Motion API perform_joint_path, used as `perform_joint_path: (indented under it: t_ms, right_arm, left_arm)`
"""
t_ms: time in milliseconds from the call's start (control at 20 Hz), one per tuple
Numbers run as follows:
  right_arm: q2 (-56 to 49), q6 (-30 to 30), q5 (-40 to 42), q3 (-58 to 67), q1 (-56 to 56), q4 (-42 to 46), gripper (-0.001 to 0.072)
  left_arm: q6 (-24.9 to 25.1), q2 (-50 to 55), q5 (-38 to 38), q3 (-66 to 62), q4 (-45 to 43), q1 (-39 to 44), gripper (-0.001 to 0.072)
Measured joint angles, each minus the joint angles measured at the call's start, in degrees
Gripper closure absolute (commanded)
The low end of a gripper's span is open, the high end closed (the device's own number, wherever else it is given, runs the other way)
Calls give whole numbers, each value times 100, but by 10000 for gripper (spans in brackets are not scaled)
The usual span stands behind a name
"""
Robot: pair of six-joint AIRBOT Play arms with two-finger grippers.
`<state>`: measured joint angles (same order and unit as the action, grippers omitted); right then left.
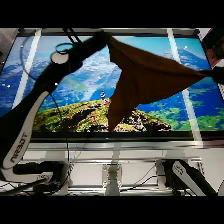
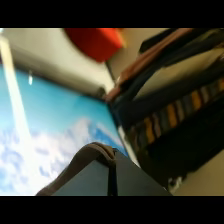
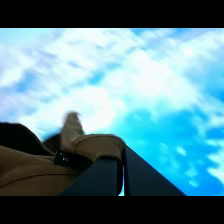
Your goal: Fold the clothes and pants, and hang the long-sleeved shirts on hangers.
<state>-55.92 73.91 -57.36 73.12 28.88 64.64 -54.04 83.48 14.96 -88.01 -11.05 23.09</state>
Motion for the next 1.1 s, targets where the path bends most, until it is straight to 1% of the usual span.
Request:
perform_joint_path:
  t_ms: [400,600,750,850,950,1100]
  right_arm:
    - [1180,-7,-90,1788,0,-1134,695]
    - [1812,-7,-483,2218,0,-2013,696]
    - [2149,-4,-765,2319,0,-2573,695]
    - [2260,9,-883,2347,0,-2765,696]
    - [2275,26,-992,2302,0,-2837,695]
    - [2184,37,-1213,1930,0,-2763,695]
  left_arm:
    - [1292,-2063,-992,-74,-61,-33,694]
    - [1996,-3040,-1567,-79,-68,-33,695]
    - [2430,-3532,-1755,-79,-76,-33,695]
    - [2583,-3648,-1801,-81,-85,-33,695]
    - [2680,-3526,-1722,-81,-85,-33,695]
    - [2736,-2833,-1043,-81,-92,15,695]
